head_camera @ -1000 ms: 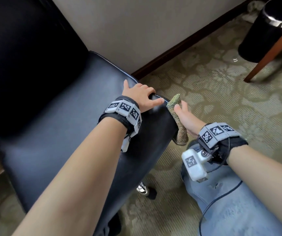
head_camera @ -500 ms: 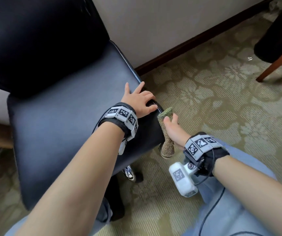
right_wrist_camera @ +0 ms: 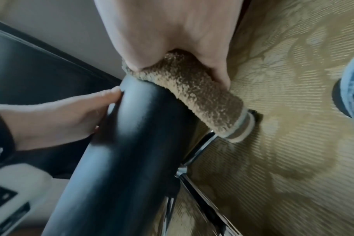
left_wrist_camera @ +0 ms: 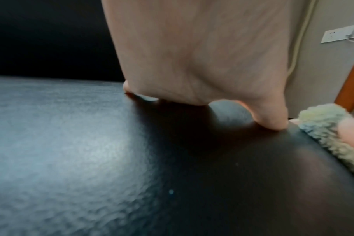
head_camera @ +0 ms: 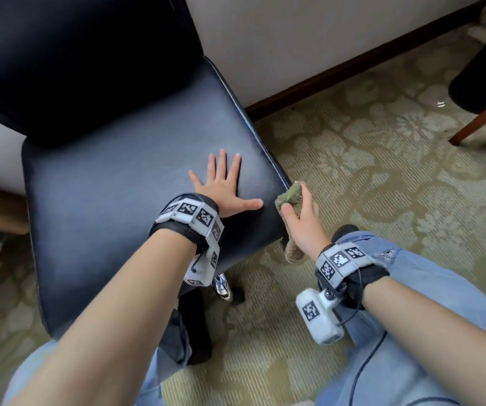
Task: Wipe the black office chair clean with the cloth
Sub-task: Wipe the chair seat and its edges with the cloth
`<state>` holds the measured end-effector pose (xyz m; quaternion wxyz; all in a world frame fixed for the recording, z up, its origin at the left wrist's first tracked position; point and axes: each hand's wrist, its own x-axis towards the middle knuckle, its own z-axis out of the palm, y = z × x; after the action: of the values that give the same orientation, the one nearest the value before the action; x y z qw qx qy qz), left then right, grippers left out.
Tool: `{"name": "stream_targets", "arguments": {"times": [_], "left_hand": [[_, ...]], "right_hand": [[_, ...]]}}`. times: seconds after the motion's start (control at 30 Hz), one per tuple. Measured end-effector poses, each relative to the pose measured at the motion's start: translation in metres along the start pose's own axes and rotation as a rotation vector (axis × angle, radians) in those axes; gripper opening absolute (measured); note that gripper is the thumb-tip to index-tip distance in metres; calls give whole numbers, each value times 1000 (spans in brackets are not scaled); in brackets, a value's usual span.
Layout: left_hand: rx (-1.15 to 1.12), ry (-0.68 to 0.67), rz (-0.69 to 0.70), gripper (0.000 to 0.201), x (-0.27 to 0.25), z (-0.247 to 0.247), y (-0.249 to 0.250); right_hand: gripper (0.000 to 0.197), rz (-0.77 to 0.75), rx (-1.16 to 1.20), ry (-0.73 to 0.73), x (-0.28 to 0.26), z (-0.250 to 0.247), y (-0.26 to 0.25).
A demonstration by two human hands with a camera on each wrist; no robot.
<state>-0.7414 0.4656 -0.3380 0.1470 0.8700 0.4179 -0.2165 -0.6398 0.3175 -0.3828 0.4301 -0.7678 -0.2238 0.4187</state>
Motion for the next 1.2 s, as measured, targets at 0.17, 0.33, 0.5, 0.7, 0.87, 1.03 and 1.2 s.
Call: {"name": "stream_targets", "arguments": {"times": [0.17, 0.33, 0.5, 0.7, 0.87, 1.03, 1.2], "left_hand": [[-91, -53, -36, 111, 3, -1, 2], [-78, -53, -45, 110, 3, 0, 4], [-78, -70, -46, 111, 2, -1, 4], [-76, -64, -45, 111, 3, 0, 4], [-79, -51, -46, 111, 4, 1, 4], [-88, -55, -48, 112, 4, 1, 4], [-111, -45, -53, 112, 4, 1, 3]], "right_hand": [[57, 14, 32, 38, -7, 4, 22], [54, -12, 56, 85, 7, 6, 3], [52, -16, 22, 37, 14, -2, 3], [53, 144, 147, 10, -4, 3, 37], [49, -49, 11, 55, 24, -5, 1], [50, -72, -100, -74, 31, -17, -2], [50, 69, 9, -119, -10, -18, 38]]}}
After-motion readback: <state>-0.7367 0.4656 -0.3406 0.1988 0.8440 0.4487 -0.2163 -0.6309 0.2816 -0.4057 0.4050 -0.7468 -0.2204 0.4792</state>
